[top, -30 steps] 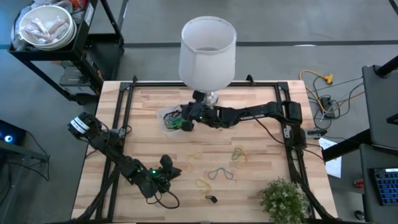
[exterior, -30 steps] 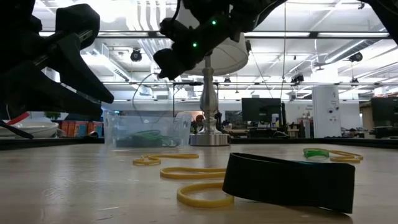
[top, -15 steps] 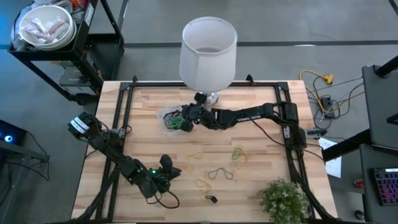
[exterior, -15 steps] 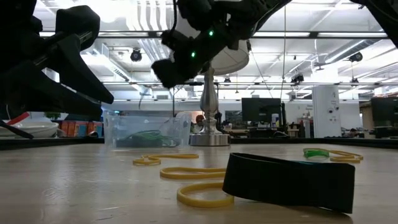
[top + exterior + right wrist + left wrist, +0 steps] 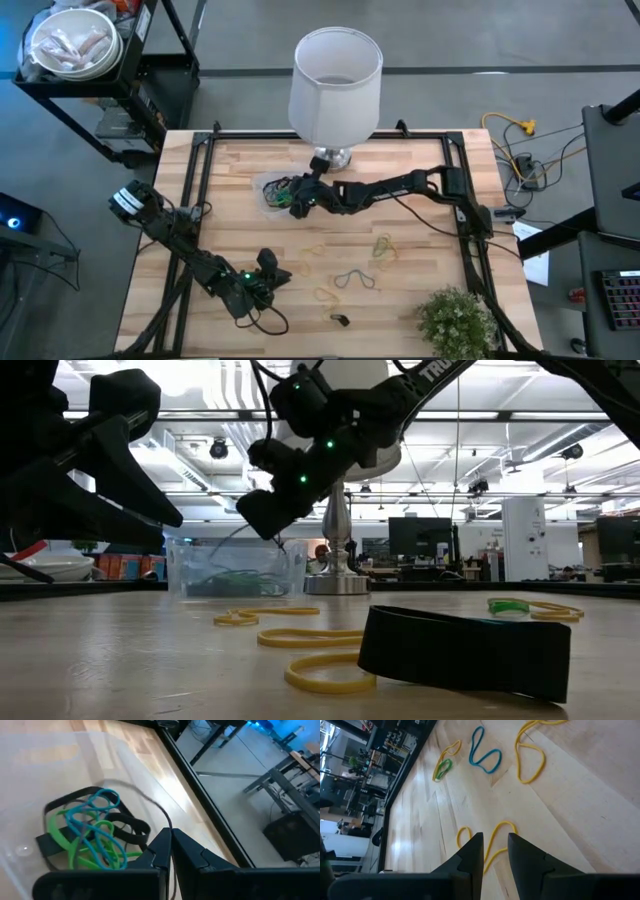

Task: Pick and place rubber bands into bin
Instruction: Put the purple rubber band into the transparent bin, then put the yellow rubber band into the transparent bin

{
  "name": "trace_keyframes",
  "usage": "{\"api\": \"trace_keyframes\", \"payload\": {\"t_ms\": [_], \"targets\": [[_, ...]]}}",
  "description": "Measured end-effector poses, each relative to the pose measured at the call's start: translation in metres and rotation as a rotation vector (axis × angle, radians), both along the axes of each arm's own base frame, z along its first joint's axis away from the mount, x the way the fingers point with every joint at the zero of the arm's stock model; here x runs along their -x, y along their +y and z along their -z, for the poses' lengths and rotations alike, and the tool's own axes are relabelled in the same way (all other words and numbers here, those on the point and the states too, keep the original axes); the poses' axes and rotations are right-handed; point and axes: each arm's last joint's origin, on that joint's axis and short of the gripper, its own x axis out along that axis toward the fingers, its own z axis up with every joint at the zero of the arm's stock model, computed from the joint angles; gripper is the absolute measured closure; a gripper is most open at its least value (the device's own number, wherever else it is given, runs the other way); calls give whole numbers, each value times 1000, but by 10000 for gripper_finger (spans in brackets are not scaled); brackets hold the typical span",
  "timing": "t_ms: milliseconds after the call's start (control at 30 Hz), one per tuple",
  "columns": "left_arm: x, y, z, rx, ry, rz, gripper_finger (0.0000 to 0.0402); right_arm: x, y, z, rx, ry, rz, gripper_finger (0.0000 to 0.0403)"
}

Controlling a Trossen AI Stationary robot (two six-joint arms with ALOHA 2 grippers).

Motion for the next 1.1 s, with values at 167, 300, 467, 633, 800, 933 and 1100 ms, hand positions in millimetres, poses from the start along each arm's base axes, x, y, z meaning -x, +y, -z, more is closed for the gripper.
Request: {"api": "trace_keyframes", "payload": {"t_ms": [167,300,467,633,800,933,1100], "targets": [[0,0,0,0,0,0,329,0,-1,-1,5,5,-4,394],[0,0,0,0,0,0,329,-1,1,-2,-1,10,-38,377],[0,0,0,0,0,0,329,-2,1,-1,-19,8,-66,329],[0,0,0,1,0,-1,329,-2,4,-2,3,28,-89,287],[-1,0,1,38,11,7,329,-3,21,-4,61,84,-187,274],[-5,4,2,83,51,46,329,2,41,-14,94,142,-253,276],[-14,14,3,126,87,57,329,18,67,-35,89,232,-308,284]]}}
